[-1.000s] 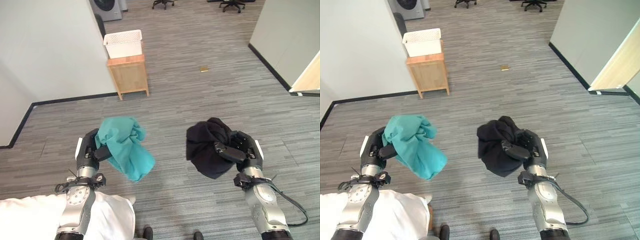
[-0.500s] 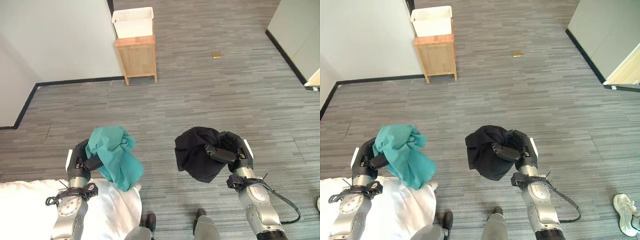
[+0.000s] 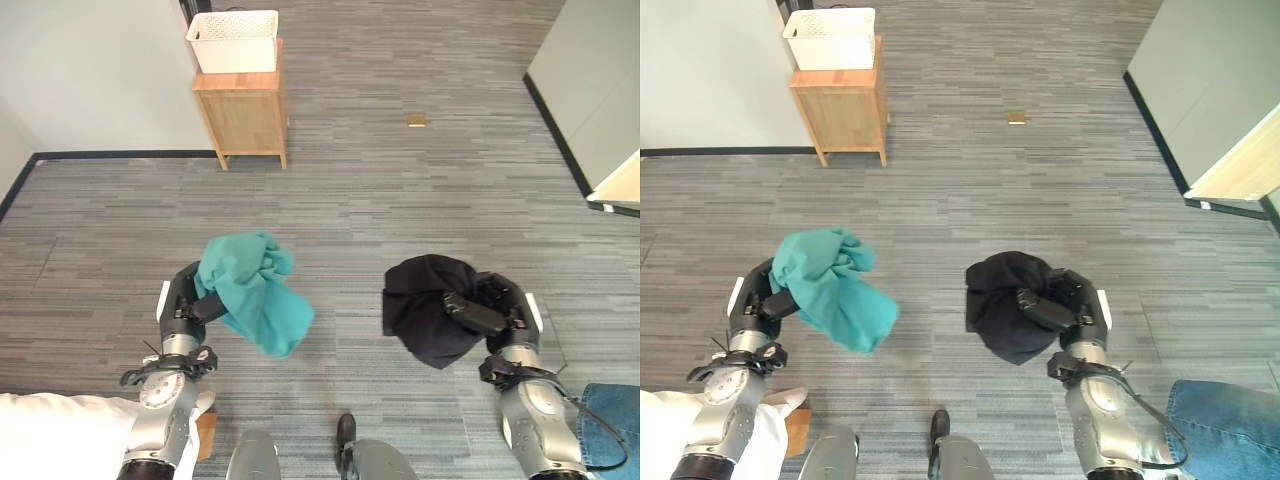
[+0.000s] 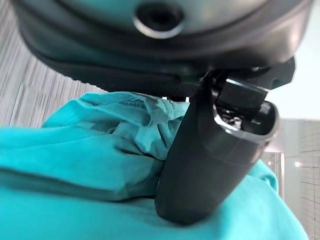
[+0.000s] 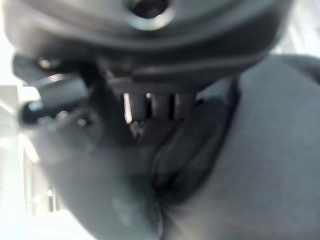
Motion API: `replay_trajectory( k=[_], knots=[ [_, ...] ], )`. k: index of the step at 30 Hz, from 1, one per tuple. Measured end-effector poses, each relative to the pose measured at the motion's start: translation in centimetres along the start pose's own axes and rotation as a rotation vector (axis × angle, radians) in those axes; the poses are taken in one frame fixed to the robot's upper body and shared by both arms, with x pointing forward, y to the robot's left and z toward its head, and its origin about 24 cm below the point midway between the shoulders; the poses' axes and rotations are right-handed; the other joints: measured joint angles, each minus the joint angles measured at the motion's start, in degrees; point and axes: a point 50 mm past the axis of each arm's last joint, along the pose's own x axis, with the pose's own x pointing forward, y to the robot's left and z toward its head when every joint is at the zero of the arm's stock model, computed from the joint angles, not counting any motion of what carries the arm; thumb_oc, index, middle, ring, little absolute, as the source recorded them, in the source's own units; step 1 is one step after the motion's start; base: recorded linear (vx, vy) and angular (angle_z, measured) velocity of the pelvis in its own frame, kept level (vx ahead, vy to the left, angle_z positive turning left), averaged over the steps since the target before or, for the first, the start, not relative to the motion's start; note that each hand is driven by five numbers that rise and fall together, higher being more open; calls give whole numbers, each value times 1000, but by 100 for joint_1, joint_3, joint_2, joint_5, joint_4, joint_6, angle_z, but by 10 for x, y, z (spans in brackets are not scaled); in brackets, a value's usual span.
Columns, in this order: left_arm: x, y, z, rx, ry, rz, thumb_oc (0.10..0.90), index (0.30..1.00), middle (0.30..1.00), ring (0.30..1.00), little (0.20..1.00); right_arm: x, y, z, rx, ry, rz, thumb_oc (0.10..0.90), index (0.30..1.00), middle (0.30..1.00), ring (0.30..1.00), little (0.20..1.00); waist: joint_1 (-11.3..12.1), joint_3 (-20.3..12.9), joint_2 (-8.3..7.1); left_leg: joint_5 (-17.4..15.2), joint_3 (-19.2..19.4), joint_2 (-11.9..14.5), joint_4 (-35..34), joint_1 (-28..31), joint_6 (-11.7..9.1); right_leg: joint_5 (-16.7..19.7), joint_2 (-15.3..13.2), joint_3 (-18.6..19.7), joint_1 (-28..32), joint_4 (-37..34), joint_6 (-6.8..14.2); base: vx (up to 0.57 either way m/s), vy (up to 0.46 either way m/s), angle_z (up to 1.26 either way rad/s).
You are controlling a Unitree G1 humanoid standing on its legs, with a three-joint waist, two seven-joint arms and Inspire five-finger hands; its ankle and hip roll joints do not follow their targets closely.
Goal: Pick up bed clothes into laundry basket.
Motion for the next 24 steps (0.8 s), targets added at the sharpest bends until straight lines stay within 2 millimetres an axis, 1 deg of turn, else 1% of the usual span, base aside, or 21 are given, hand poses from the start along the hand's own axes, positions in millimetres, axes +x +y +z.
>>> replay_trajectory(
  k=[1, 2, 3, 4, 6, 7, 8, 9, 10, 11, 12, 13, 14, 15, 16, 17, 18, 19, 20, 23, 24],
  knots=[
    [-1, 0, -1, -2, 3, 2, 400, 300, 300, 300, 300, 1, 2, 1, 4, -4, 3, 400, 300, 300, 300, 300, 52, -12, 58, -165, 292, -98, -547, -75, 49, -31, 103, 22, 229, -342, 98, 803, 32, -19],
    [-1, 0, -1, -12, 2, 7, 400, 300, 300, 300, 300, 3, 1, 3, 1, -14, 5, 400, 300, 300, 300, 300, 123, -18, 103, -175, 418, -148, -1289, -73, 115, 186, 175, -14, 329, -507, -7, 708, 36, -21],
    [-1, 0, -1, -15, 2, 9, 400, 300, 300, 300, 300, 4, 4, 4, 0, -14, 17, 400, 300, 300, 300, 300, 195, 1, 154, -177, 461, -193, -1431, -189, 104, 127, 263, 7, 379, -528, 34, 924, 29, -27],
    [-2, 1, -3, -19, 8, 14, 400, 300, 300, 300, 300, 4, 10, 1, 4, -8, 34, 400, 300, 300, 300, 300, 344, -8, 331, -164, 522, -244, -2463, -340, 143, -79, 512, 47, 715, -894, 186, 476, -20, -31],
    [-4, 0, -5, -28, 16, 20, 400, 300, 300, 300, 300, 3, 17, -4, -1, 16, 68, 400, 300, 300, 300, 300, 586, -2, 458, 59, 491, -289, -3728, -307, 276, -151, 761, 218, 966, -914, 36, 508, 11, -46],
    [-4, 2, -6, -26, 18, 29, 400, 300, 300, 300, 300, 2, 23, -8, -4, 32, 97, 400, 300, 300, 300, 300, 698, -13, 516, 128, 510, -329, -3971, -380, 247, -349, 894, 314, 1200, -997, 24, 761, 119, -46],
    [-5, 4, -6, -28, 18, 40, 400, 300, 300, 300, 300, 1, 30, -11, -7, 46, 126, 400, 300, 300, 300, 300, 760, -18, 530, 143, 582, -330, -3927, -477, 344, -426, 973, 372, 1368, -940, -107, 384, 100, -37],
    [-6, 7, -6, -28, 19, 53, 400, 300, 300, 300, 300, 0, 36, -13, -14, 52, 162, 400, 300, 300, 300, 300, 805, -64, 527, 152, 819, -366, -3611, -555, 474, -642, 1008, 382, 1544, -949, -31, 693, 209, -28],
    [-9, 9, -9, -26, 28, 63, 400, 300, 300, 300, 300, -2, 41, -16, -10, 61, 188, 400, 300, 300, 300, 300, 817, -162, 471, 249, 1057, -445, -3296, -694, 716, -805, 1006, 394, 1717, -926, 24, 344, 100, -30],
    [-11, 10, -11, -18, 37, 65, 400, 300, 300, 300, 300, -4, 42, -18, -12, 70, 204, 400, 300, 300, 300, 300, 866, -302, 427, 167, 1136, -565, -2987, -687, 863, -1030, 979, 352, 1751, -723, 231, 488, 189, -31],
    [-16, 11, -16, -21, 57, 73, 400, 300, 300, 300, 300, -8, 42, -20, -18, 82, 212, 400, 300, 300, 300, 300, 896, -486, 518, 263, 1131, -552, -3126, -477, 1103, -1152, 1059, 317, 1706, -280, 390, 287, 184, -31],
    [-20, 15, -17, -11, 64, 77, 400, 300, 300, 300, 300, -12, 44, -23, -4, 88, 213, 400, 300, 300, 300, 300, 870, -606, 456, 793, 1018, -628, -3277, -254, 1311, -1413, 997, 350, 1683, 230, 602, 583, 436, -26],
    [-19, 15, -17, -15, 68, 88, 400, 300, 300, 300, 300, -13, 48, -24, 13, 92, 215, 400, 300, 300, 300, 300, 900, -617, 230, 500, 1086, -821, -3307, -48, 1497, -1528, 696, 345, 1236, 1451, 767, 601, 432, -16],
    [-18, 14, -17, -17, 70, 86, 400, 300, 300, 300, 300, -13, 52, -20, 31, 71, 222, 400, 300, 300, 300, 300, 761, -577, 229, 317, 983, -948, -3314, 140, 1688, -1094, 548, 39, 590, 2960, 666, 657, 402, 19],
    [-18, 11, -18, -15, 79, 69, 400, 300, 300, 300, 300, -15, 54, -13, 32, 42, 239, 400, 300, 300, 300, 300, 542, -478, 367, 367, 542, -1051, -3518, 561, 1554, -1020, 87, -534, -17, 4187, 525, 547, 191, 33],
    [-17, 7, -16, -17, 74, 51, 400, 300, 300, 300, 300, -14, 55, -9, 28, 28, 247, 400, 300, 300, 300, 300, 452, -392, 502, 228, 478, -1027, -3605, 938, 1565, -1141, -208, -723, -317, 4534, 487, 543, 81, 48],
    [-15, 3, -11, -20, 54, 34, 400, 300, 300, 300, 300, -15, 54, -8, 26, 22, 244, 400, 300, 300, 300, 300, 386, -326, 576, 200, 246, -991, -3746, 1290, 1522, -1242, -529, -973, -523, 4596, 386, 564, -27, 15],
    [-12, -1, -4, -25, 24, 14, 400, 300, 300, 300, 300, -14, 53, -8, 19, 23, 242, 400, 300, 300, 300, 300, 396, -317, 630, 118, 178, -921, -3765, 1544, 1374, -1259, -825, -1169, -740, 4410, 412, 620, -133, 27],
    [-6, -7, 5, -34, -17, -6, 400, 300, 300, 300, 300, -15, 51, -8, 17, 26, 236, 400, 300, 300, 300, 300, 383, -300, 629, 31, 112, -875, -3681, 1753, 1236, -1239, -1094, -1283, -1005, 3766, 440, 468, -110, 30],
    [7, -15, 21, -45, -84, -34, 400, 300, 300, 300, 300, -13, 51, -10, 6, 34, 242, 400, 300, 300, 300, 300, 200, -258, 678, -84, -129, -654, -3665, 2109, 1022, -779, -1165, -999, -1409, 2193, 666, 552, -169, 63],
    [8, -15, 22, -52, -87, -30, 400, 300, 300, 300, 300, -14, 51, -13, 7, 46, 246, 400, 300, 300, 300, 300, 90, -254, 672, -144, -258, -567, -3662, 2225, 926, -563, -952, -512, -1388, 1429, 822, 409, -114, 81]
  ],
)
